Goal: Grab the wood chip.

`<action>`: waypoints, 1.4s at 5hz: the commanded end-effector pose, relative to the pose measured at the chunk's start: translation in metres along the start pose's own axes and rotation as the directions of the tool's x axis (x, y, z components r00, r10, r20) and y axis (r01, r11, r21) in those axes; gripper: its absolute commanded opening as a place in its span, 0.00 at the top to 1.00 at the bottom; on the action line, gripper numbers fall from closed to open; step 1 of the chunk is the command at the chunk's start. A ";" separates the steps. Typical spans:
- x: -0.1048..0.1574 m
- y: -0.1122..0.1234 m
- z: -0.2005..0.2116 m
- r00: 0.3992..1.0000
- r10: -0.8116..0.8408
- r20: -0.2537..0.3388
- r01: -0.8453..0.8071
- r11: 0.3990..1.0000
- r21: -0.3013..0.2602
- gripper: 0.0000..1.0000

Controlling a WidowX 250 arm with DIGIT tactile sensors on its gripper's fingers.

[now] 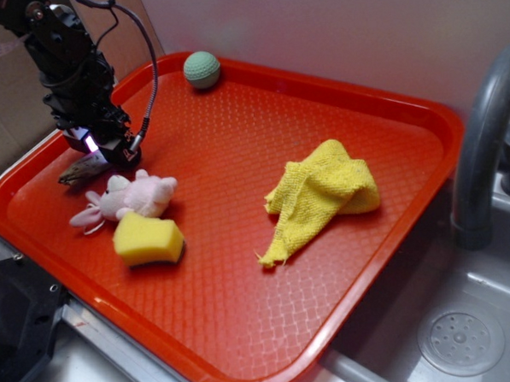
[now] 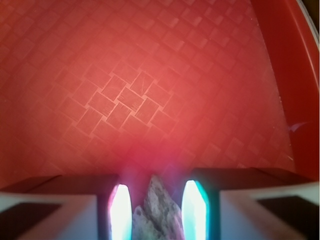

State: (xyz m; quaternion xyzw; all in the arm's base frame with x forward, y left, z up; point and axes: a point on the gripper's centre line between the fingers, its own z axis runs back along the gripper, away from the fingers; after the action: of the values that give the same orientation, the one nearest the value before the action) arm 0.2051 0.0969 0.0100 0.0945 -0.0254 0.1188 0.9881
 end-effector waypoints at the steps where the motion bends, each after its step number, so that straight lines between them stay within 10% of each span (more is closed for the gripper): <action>1: -0.006 0.007 0.056 0.997 0.028 0.069 -0.026 0.999 -0.031 1.00; 2: 0.013 -0.007 0.108 0.988 0.121 0.095 -0.104 0.981 -0.164 1.00; 5: 0.027 -0.009 0.263 0.974 0.185 0.132 -0.144 0.952 -0.270 1.00; 6: 0.000 0.012 0.214 0.997 -0.008 0.083 0.032 0.959 -0.282 0.00; 7: -0.021 0.023 0.177 0.996 -0.082 0.034 0.087 0.965 -0.247 0.00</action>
State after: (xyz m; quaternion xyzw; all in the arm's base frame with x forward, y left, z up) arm 0.1784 0.0685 0.1760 -0.0348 -0.0283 0.0713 0.9964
